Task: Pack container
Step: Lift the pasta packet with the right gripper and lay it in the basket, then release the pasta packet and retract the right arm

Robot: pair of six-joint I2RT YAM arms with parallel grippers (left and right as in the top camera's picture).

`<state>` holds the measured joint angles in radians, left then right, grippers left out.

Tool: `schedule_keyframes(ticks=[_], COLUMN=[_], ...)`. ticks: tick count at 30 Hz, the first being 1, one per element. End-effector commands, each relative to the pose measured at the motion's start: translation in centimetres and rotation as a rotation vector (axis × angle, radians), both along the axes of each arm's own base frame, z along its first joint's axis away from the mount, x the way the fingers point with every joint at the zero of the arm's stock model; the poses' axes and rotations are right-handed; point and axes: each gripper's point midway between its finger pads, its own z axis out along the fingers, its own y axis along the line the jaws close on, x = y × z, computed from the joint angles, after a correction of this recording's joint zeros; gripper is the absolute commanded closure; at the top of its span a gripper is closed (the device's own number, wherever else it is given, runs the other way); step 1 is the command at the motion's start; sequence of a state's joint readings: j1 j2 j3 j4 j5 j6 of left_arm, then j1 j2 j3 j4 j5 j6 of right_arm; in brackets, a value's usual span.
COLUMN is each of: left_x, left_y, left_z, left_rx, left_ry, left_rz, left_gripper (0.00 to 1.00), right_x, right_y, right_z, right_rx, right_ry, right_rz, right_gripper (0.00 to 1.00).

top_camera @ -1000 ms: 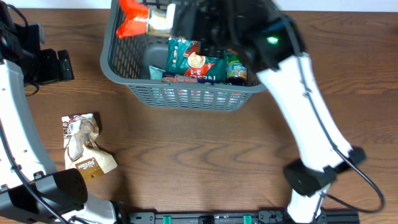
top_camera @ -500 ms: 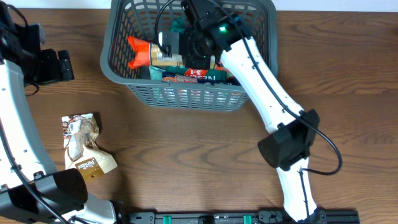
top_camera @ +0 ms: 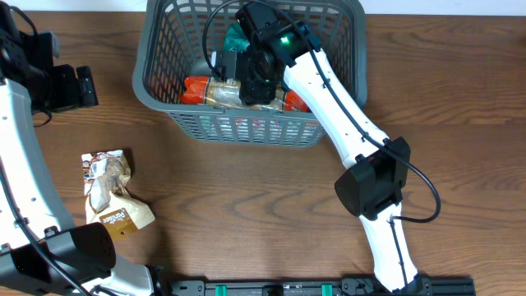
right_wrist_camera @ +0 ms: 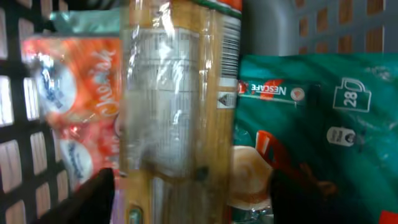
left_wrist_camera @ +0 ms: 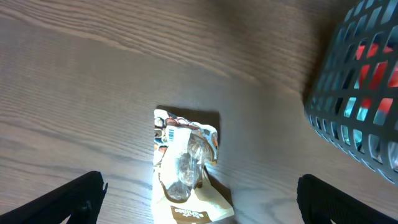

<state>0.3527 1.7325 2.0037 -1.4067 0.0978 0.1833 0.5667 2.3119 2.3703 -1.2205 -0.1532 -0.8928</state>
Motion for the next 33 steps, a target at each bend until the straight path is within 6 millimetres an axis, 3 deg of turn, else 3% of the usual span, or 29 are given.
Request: schedule_keyframes(ticks=[1, 3, 6, 8, 12, 15, 19, 23, 29, 33], left_x=[-0.1, -0.2, -0.2, -0.2, -0.8, -2.0, -3.9, -6.2, -12.4, -17.1], left_y=[0.0, 0.0, 0.0, 0.0, 0.0, 0.1, -0.4, -1.5, -3.9, -5.1], left_z=[-0.1, -0.1, -0.1, -0.1, -0.2, -0.5, -0.1, 2.1, 6.1, 6.8], left_rx=[-0.002, -0.003, -0.002, -0.002, -0.008, -0.034, -0.052, -0.030, 0.023, 0.073], left_ry=[0.005, 0.006, 0.006, 0.006, 0.029, 0.069, 0.097, 0.026, -0.146, -0.217], left_rz=[0.003, 0.003, 0.003, 0.003, 0.010, 0.055, 0.085, 0.091, 0.102, 0.123], left_gripper=[0.02, 0.01, 0.02, 0.01, 0.01, 0.01, 0.01, 0.01, 0.01, 0.01], right_x=[0.2, 0.8, 1.2, 1.0, 0.4, -0.1, -0.6, -0.6, -0.2, 0.1], right_y=[0.0, 0.0, -1.0, -2.8, -8.9, -14.2, -21.1, -25.8, -28.5, -28.7], right_z=[5.1, 8.4, 15.6, 20.5, 27.7, 30.4, 31.4, 30.4, 28.1, 26.8], right_rx=[0.081, 0.142, 0.293, 0.388, 0.519, 0.584, 0.599, 0.572, 0.521, 0.501], right_ry=[-0.090, -0.151, -0.251, -0.317, -0.409, -0.425, -0.429, -0.407, -0.359, -0.327], right_rz=[-0.023, -0.077, -0.196, -0.269, -0.438, -0.603, -0.797, -0.933, -1.010, -1.023], right_gripper=[0.23, 0.03, 0.01, 0.01, 0.01, 0.01, 0.01, 0.01, 0.01, 0.01])
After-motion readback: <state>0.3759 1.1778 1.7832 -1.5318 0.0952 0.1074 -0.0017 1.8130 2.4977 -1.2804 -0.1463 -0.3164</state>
